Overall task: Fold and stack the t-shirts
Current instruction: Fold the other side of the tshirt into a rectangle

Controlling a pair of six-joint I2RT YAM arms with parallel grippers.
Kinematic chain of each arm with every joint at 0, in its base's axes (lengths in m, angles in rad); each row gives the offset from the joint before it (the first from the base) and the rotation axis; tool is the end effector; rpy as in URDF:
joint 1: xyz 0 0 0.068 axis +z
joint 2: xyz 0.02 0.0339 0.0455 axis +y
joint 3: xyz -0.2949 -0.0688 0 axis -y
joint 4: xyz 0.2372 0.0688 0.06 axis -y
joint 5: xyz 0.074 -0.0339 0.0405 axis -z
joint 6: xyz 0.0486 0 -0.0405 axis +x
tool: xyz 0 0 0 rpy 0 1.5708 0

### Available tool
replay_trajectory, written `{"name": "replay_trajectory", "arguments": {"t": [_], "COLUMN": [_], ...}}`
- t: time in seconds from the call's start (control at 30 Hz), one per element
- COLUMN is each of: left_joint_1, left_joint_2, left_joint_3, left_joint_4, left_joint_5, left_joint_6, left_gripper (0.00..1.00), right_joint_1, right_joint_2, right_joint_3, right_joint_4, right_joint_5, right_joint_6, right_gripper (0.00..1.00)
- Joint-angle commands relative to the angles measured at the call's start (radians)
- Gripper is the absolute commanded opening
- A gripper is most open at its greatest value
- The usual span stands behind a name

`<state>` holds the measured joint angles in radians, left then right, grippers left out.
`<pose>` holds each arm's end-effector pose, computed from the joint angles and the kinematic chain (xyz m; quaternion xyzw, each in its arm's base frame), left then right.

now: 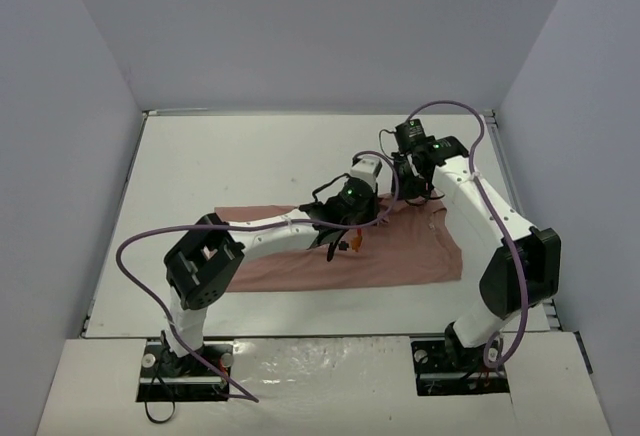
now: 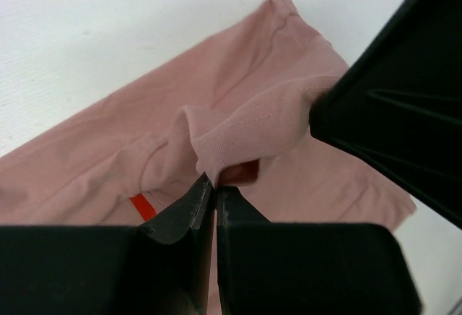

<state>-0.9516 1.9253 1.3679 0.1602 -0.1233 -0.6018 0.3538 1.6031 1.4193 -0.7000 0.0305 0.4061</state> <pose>0.2766 -0.3777 0.2682 0.1110 0.8244 -0.3508 0.4301 0.3302 0.1204 0.3291 0.0298 0.9410 0.1116 0.3181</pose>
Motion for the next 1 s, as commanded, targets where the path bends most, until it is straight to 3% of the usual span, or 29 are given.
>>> {"name": "replay_trajectory", "arguments": {"t": [0.0, 0.37, 0.53, 0.6, 0.63, 0.83, 0.97], "left_joint_1": [-0.026, -0.086, -0.087, -0.088, -0.087, -0.075, -0.016], "left_joint_2": [-0.097, -0.038, -0.023, -0.018, -0.018, -0.079, -0.162], "left_joint_3": [-0.007, -0.032, -0.036, -0.036, -0.038, -0.03, -0.071], "left_joint_4": [0.023, -0.012, -0.025, -0.026, -0.028, -0.14, -0.23], "left_joint_5": [0.142, 0.286, 0.306, 0.316, 0.322, 0.243, 0.186], "left_joint_6": [0.06, 0.063, 0.033, 0.017, 0.009, 0.02, 0.008], "left_gripper": [0.0, 0.0, 0.01, 0.09, 0.18, 0.41, 0.45], "right_joint_1": [-0.006, -0.006, -0.006, -0.006, -0.006, -0.017, -0.037], "right_joint_2": [-0.087, -0.215, -0.251, -0.252, -0.247, -0.224, -0.156], "right_joint_3": [-0.061, -0.315, -0.383, -0.399, -0.405, -0.355, -0.281], "right_joint_4": [-0.014, -0.013, -0.012, -0.013, -0.013, -0.012, -0.006], "right_joint_5": [0.042, 0.083, 0.118, 0.119, 0.122, 0.16, 0.168], "right_joint_6": [0.0, 0.053, 0.079, 0.085, 0.088, 0.075, 0.048], "right_gripper": [0.0, 0.0, 0.06, 0.1, 0.15, 0.39, 0.44]}}
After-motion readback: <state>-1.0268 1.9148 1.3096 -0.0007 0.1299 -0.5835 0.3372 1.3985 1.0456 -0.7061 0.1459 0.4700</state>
